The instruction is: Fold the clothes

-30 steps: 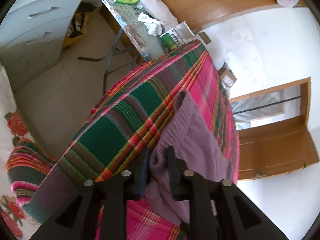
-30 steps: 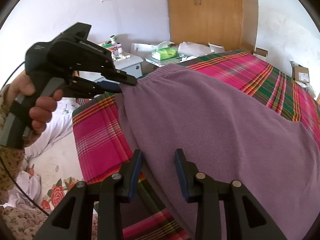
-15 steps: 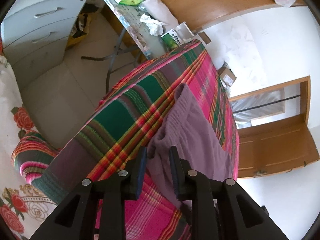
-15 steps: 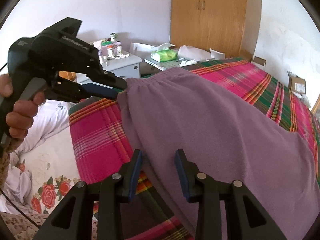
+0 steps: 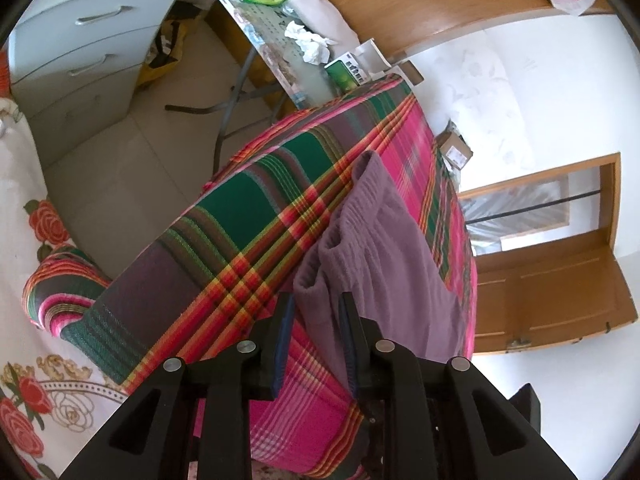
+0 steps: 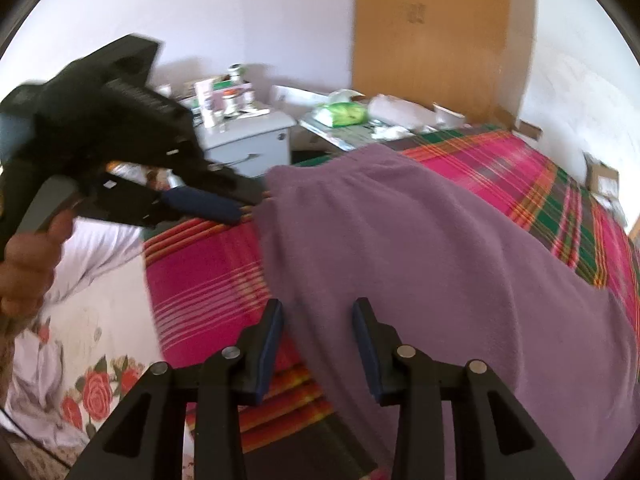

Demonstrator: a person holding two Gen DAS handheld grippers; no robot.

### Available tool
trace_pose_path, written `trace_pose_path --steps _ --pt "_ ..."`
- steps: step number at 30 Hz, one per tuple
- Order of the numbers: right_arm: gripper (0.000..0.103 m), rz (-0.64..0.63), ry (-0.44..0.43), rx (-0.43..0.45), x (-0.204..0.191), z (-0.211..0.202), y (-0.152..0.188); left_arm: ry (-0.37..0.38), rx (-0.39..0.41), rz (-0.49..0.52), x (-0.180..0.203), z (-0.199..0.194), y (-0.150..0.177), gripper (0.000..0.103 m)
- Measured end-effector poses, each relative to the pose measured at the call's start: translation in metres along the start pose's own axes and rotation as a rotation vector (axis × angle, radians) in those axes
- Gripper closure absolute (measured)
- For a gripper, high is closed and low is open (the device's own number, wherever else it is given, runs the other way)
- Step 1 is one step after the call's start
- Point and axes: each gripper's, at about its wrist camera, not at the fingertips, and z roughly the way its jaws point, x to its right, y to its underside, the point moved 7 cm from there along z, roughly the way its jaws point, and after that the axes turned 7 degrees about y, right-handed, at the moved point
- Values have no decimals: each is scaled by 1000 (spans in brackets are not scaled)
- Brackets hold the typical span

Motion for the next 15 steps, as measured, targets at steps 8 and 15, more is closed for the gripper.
trace_pose_path --steps 8,15 --pt "65 43 14 21 11 2 -16 2 19 -25 -6 -2 -7 80" --pt "49 -21 -34 -5 -16 19 -33 2 16 -37 -7 -1 -7 79"
